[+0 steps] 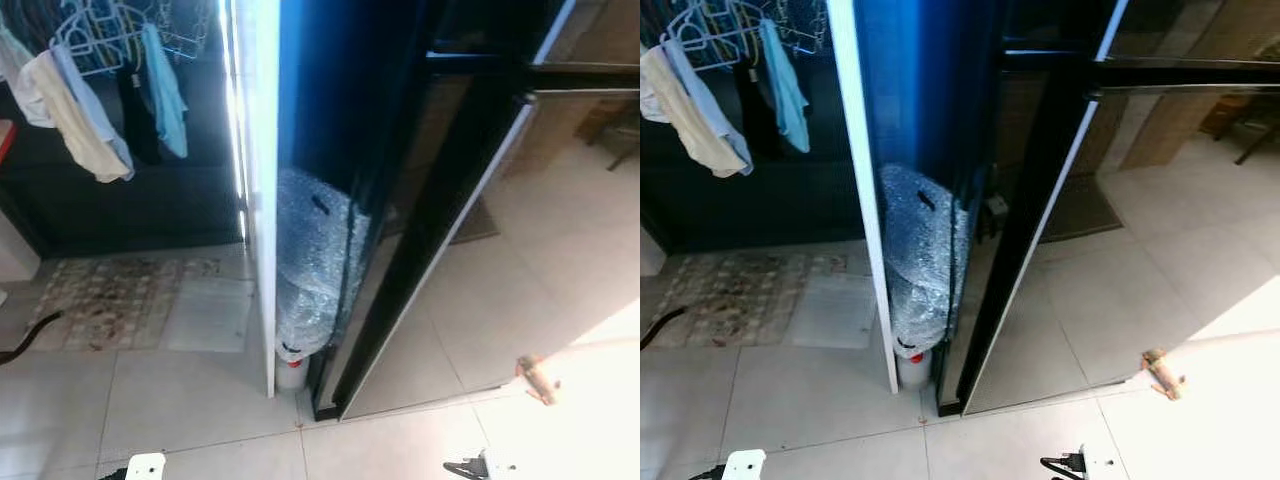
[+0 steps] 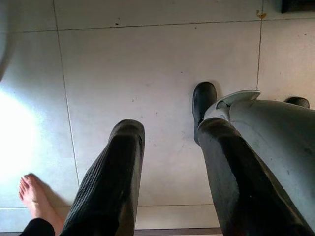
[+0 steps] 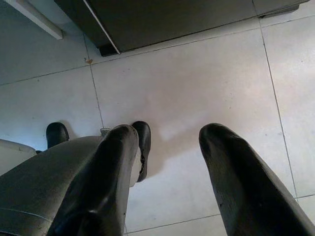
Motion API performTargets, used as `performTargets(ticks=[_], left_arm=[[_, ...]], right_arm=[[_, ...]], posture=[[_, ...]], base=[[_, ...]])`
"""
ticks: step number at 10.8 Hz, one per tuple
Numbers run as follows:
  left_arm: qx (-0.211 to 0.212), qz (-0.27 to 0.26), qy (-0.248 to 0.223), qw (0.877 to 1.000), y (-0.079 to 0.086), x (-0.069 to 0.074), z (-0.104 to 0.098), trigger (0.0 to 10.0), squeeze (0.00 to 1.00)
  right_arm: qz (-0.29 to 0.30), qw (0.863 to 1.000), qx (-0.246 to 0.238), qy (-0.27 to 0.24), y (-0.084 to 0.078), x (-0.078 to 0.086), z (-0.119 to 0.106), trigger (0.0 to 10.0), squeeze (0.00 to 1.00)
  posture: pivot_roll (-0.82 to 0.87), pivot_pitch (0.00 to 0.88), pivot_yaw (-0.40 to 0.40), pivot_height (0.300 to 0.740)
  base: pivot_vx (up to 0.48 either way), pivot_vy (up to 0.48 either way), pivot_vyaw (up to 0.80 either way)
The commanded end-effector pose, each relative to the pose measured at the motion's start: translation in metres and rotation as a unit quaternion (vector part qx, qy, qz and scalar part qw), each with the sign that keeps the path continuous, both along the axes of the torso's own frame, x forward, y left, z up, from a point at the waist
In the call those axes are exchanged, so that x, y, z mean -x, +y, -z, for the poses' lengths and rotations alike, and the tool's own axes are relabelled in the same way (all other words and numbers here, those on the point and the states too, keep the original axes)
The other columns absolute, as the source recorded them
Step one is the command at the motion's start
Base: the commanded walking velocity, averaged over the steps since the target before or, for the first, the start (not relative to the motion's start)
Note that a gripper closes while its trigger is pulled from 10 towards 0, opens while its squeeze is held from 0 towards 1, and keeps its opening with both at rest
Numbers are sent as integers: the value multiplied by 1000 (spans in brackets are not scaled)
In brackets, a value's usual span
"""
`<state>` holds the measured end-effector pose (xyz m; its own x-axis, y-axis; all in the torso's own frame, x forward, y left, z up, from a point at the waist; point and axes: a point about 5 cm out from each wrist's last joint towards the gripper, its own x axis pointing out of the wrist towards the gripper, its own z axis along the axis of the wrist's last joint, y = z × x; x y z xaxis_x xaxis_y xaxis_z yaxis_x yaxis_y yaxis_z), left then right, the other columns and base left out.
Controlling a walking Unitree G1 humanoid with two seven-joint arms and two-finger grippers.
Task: Restocking fridge
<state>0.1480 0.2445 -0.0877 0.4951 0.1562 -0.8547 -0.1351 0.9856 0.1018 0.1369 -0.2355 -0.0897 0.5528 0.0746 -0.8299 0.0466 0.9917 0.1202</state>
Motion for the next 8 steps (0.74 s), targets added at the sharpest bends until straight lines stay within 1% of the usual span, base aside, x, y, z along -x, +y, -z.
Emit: performTargets(ticks=[1,3,5,8], left_arm=[[4,-2,9,1000,-4,5,3,10000,0],[6,-6,5,1000,-4,5,3,10000,0],[8,-2,7,1000,-6,5,4,10000,0],[10,5,7,1000,-7,5,4,10000,0]], right_arm=[[13,1000,5,5,-7,4,0,10000,0],[20,1000,10,7,-8,4,0,10000,0],[23,1000,12,8,-10,5,0,10000,0],[31,999,15,6,-12,5,-1,10000,0]], posture=[[56,95,-92,740],[59,93,-97,740],[38,100,-101,740],[12,88,-92,740]], base=[[0,0,0],[0,0,0],[0,0,0],[0,0,0]])
